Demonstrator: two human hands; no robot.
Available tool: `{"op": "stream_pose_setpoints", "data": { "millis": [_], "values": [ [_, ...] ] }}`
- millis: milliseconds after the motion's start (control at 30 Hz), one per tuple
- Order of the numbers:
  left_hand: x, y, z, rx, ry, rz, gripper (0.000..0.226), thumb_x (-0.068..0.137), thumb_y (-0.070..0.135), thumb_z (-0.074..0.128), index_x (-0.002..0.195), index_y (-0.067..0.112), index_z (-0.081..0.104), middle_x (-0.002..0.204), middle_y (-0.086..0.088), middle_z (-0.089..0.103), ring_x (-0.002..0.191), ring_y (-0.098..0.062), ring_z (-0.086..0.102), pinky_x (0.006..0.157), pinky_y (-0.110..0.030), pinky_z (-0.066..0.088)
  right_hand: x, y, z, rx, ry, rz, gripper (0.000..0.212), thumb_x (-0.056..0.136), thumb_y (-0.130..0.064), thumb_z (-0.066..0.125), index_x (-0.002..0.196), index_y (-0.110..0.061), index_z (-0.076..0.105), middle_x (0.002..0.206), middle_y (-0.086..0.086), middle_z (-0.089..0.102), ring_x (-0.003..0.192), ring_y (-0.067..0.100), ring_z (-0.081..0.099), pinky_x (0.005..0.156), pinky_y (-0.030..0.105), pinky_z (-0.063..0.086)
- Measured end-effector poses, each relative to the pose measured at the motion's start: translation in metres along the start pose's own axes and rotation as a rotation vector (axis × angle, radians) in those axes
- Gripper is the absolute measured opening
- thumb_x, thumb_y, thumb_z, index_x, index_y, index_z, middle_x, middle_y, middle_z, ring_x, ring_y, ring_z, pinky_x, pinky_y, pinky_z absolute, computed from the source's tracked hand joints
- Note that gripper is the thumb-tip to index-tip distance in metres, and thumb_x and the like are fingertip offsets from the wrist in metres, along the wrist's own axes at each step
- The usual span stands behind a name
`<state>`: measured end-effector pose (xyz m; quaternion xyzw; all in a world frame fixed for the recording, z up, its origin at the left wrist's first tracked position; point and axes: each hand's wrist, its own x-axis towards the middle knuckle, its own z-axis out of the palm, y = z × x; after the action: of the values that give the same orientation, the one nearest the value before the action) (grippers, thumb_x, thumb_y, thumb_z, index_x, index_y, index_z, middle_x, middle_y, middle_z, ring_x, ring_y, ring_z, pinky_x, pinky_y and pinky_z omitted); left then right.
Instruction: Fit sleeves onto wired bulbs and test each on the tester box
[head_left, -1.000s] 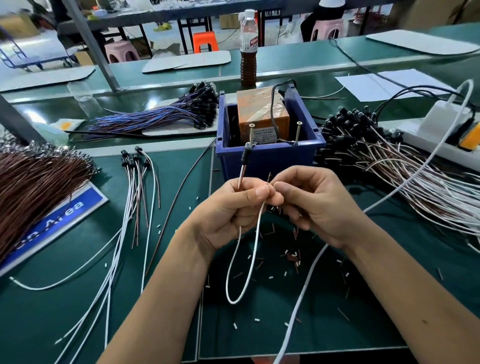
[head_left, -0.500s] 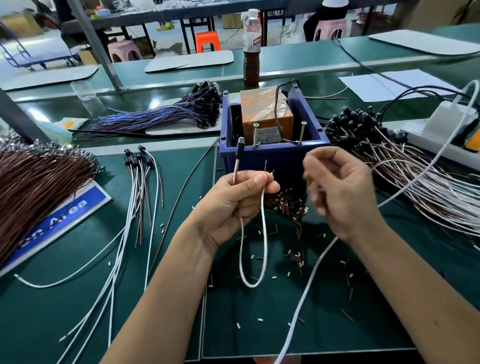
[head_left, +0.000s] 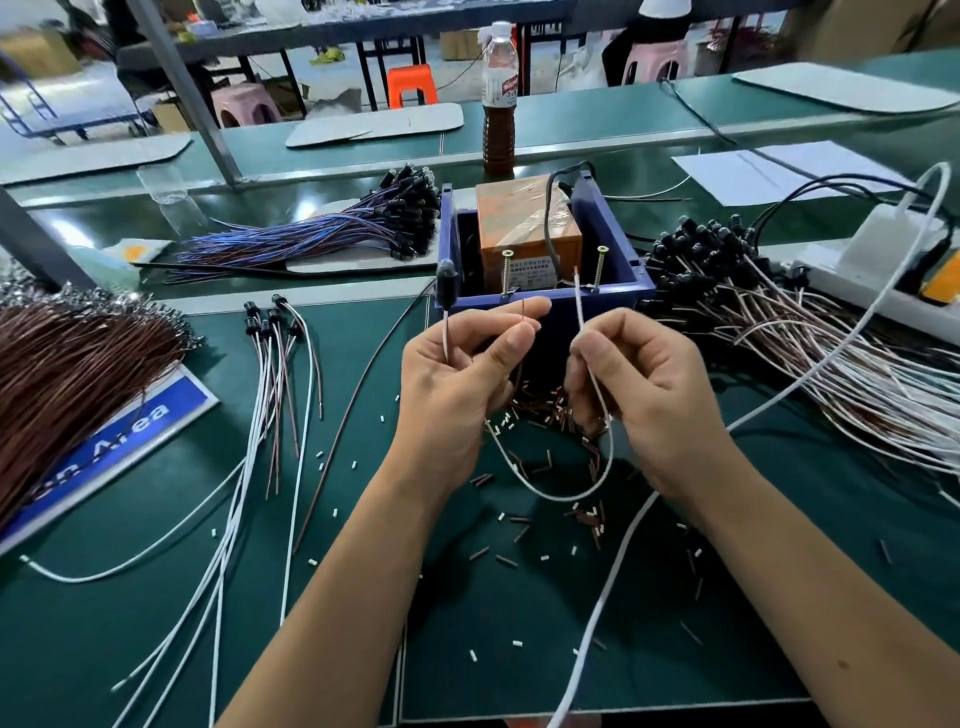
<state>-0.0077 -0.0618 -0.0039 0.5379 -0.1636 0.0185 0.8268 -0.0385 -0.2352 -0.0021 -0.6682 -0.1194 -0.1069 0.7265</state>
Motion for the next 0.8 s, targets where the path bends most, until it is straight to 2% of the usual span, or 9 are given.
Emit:
{"op": "stream_pose_setpoints", "data": {
  "millis": [67, 167, 300, 367, 500, 600, 800],
  "values": [
    [-0.003, 0.000, 0.003, 0.059, 0.035, 0.066, 0.010, 0.090, 0.015, 0.074, 0.093, 0.006, 0.076, 0.087, -0.010, 0.078, 0.044, 0.000, 0.042, 0.045, -0.014, 0.032, -0.001, 0.001, 0.001, -0.101, 0.087, -0.105, 0.013, 0.107, -0.010, 0.057, 0.100, -0.001, 0.063, 0.076, 0.009, 0.066, 0.049, 0.023, 0.058, 0.046, 0.033, 0.049],
    [-0.002, -0.001, 0.006, 0.196, 0.171, 0.191, 0.007, 0.092, 0.008, 0.074, 0.096, 0.003, 0.072, 0.083, -0.015, 0.078, 0.052, 0.001, 0.059, 0.055, -0.011, 0.044, -0.004, 0.006, 0.002, -0.243, 0.269, -0.230, 0.011, 0.105, -0.009, 0.059, 0.110, -0.011, 0.069, 0.076, 0.003, 0.068, 0.044, 0.018, 0.058, 0.044, 0.029, 0.048],
    [0.002, -0.005, 0.009, 0.327, 0.382, 0.295, 0.012, 0.092, 0.007, 0.077, 0.089, 0.009, 0.065, 0.082, -0.016, 0.076, 0.071, -0.017, 0.074, 0.072, -0.021, 0.054, -0.002, 0.013, 0.000, -0.369, 0.425, -0.325, 0.022, 0.104, -0.011, 0.059, 0.120, -0.017, 0.072, 0.075, -0.005, 0.070, 0.043, 0.019, 0.062, 0.044, 0.031, 0.050],
    [0.005, -0.005, 0.012, 0.368, 0.427, 0.324, 0.014, 0.092, 0.007, 0.077, 0.085, 0.012, 0.066, 0.081, -0.015, 0.075, 0.077, -0.021, 0.076, 0.076, -0.024, 0.056, 0.000, 0.015, 0.000, -0.405, 0.438, -0.332, 0.024, 0.103, -0.012, 0.058, 0.121, -0.020, 0.072, 0.074, -0.008, 0.070, 0.042, 0.016, 0.063, 0.043, 0.030, 0.051],
    [0.010, -0.006, 0.016, 0.449, 0.461, 0.345, 0.013, 0.093, 0.008, 0.077, 0.084, 0.014, 0.069, 0.078, -0.007, 0.076, 0.073, -0.016, 0.074, 0.073, -0.021, 0.054, 0.002, 0.018, 0.000, -0.460, 0.390, -0.339, 0.031, 0.103, -0.009, 0.059, 0.132, -0.009, 0.070, 0.075, -0.005, 0.070, 0.046, 0.014, 0.065, 0.046, 0.024, 0.050],
    [0.010, -0.008, 0.018, 0.487, 0.459, 0.336, 0.010, 0.094, 0.010, 0.076, 0.085, 0.010, 0.071, 0.075, -0.005, 0.075, 0.070, -0.013, 0.072, 0.072, -0.020, 0.052, 0.002, 0.017, 0.000, -0.477, 0.352, -0.343, 0.036, 0.102, -0.008, 0.058, 0.137, -0.007, 0.067, 0.074, -0.004, 0.070, 0.047, 0.014, 0.065, 0.047, 0.025, 0.051],
    [0.012, -0.007, 0.019, 0.555, 0.475, 0.387, 0.011, 0.094, 0.013, 0.077, 0.084, 0.015, 0.072, 0.074, 0.001, 0.075, 0.069, -0.012, 0.072, 0.072, -0.021, 0.053, 0.003, 0.017, -0.001, -0.455, 0.344, -0.312, 0.038, 0.102, -0.011, 0.056, 0.138, -0.009, 0.066, 0.074, -0.004, 0.070, 0.048, 0.015, 0.062, 0.048, 0.028, 0.050]
  ]
}}
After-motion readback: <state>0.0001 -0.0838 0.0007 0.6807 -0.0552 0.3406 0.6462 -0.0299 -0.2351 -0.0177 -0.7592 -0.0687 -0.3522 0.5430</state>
